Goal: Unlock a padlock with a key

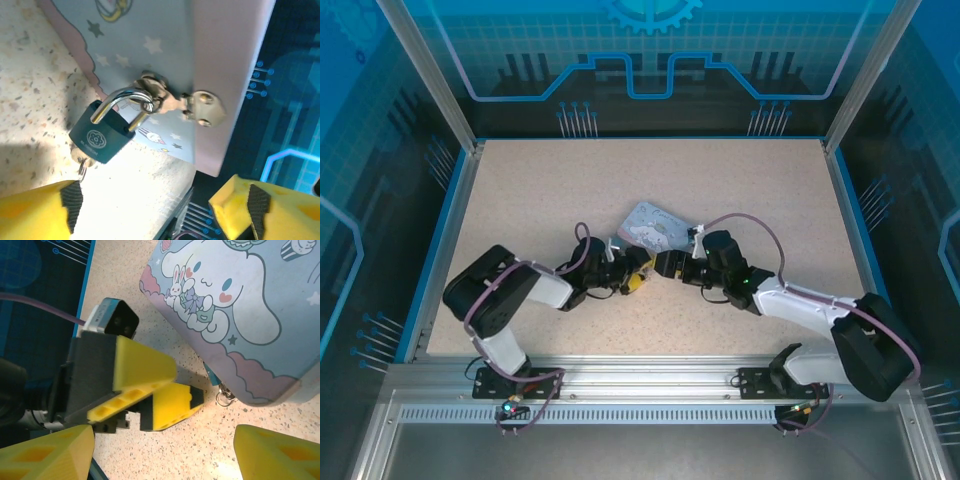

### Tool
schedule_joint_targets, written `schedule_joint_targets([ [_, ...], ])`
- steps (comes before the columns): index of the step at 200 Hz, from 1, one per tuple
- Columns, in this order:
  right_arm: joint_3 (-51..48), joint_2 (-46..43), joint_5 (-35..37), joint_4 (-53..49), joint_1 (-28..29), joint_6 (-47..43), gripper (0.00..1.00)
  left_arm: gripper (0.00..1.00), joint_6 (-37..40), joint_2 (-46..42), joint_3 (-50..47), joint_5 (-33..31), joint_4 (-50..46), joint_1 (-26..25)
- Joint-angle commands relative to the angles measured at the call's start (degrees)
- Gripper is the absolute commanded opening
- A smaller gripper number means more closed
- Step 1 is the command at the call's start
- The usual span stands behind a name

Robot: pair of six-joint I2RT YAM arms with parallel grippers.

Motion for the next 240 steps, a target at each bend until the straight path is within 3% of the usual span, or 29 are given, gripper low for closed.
schedule_joint_targets([
  [1,-1.2,-2.1,1.6,-1.8,1.7,0.4,0.75,0.98,5.3,-7.4,-1.1,-1.9,-10.0,1.7],
  [34,-1.6,-0.1,2.3,0.7,3.7,1.7,0.75,0.99,13.9,-21.3,2.1,-7.6,-30.5,4.0],
  [74,0.5,7.1,2.7,5.6,5.9,2.4,0.75,0.99,25.2,-33.6,11.3,-20.2,-54.2,5.9],
  [134,5.1,14.4,5.1,5.2,4.9,0.8,0.74,0.99,27.6,-36.3,16.1,-21.0,-60.6,8.2],
  [186,9.0,16.3,4.5,1.8,-2.0,-2.1,0.74,0.99,27.2,-36.7,16.0,-20.5,-60.4,8.2],
  [240,19.1,22.3,-0.8,-2.3,-11.2,-6.8,0.74,0.99,25.9,-37.5,15.7,-19.7,-60.2,8.2],
])
